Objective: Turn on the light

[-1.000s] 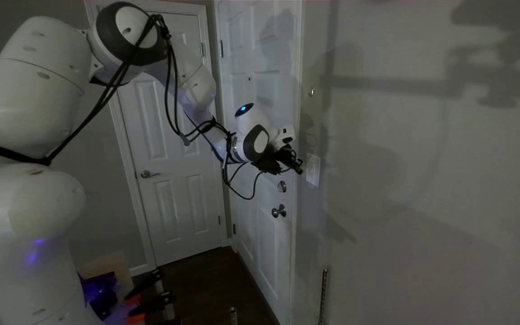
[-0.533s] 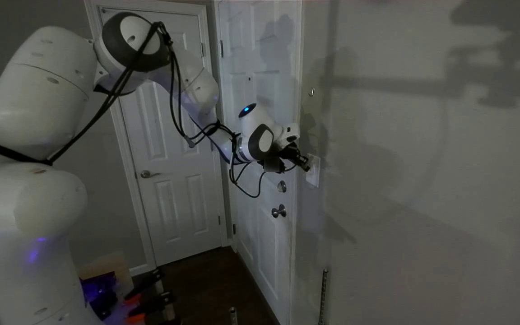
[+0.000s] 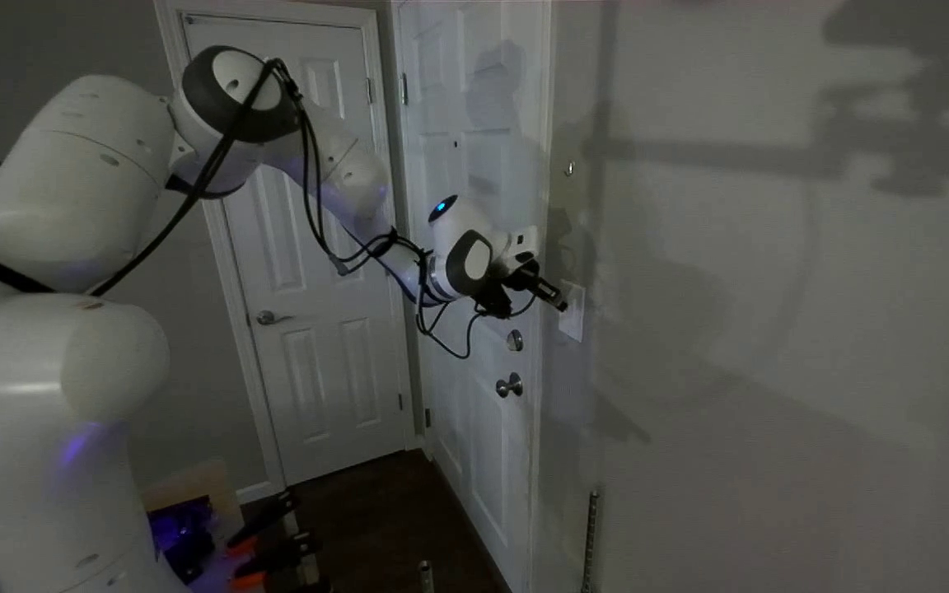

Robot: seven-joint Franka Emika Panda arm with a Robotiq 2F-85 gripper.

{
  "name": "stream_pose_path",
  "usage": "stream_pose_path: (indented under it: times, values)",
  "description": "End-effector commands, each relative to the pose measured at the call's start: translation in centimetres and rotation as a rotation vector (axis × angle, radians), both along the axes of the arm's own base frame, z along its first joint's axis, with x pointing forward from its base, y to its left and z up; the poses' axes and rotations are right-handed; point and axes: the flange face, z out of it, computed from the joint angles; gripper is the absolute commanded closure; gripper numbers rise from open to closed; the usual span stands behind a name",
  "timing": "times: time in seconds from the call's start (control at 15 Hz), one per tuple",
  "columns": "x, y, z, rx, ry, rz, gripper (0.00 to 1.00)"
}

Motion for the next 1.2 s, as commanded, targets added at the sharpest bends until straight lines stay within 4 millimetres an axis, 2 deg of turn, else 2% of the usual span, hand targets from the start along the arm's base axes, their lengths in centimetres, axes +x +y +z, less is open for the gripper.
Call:
stream_pose_path:
  times: [0.0,0.27,0.6,0.8,1.13]
  values:
    - [1.0,-0.1,0.1,-0.005,-0.058,-0.044,0.98]
    - [-0.9,-0.7,0.8,0.017,-0.06,-0.074,0.98]
    - [-1.5,-0.9,1.4,0.042,-0.035,-0.082,0.99]
    - [-2.0,-0.2,1.6,0.054,-0.018,-0.054,0.98]
    - [-5.2,2.1,2.8,0.074,-0.029,0.04,0.98]
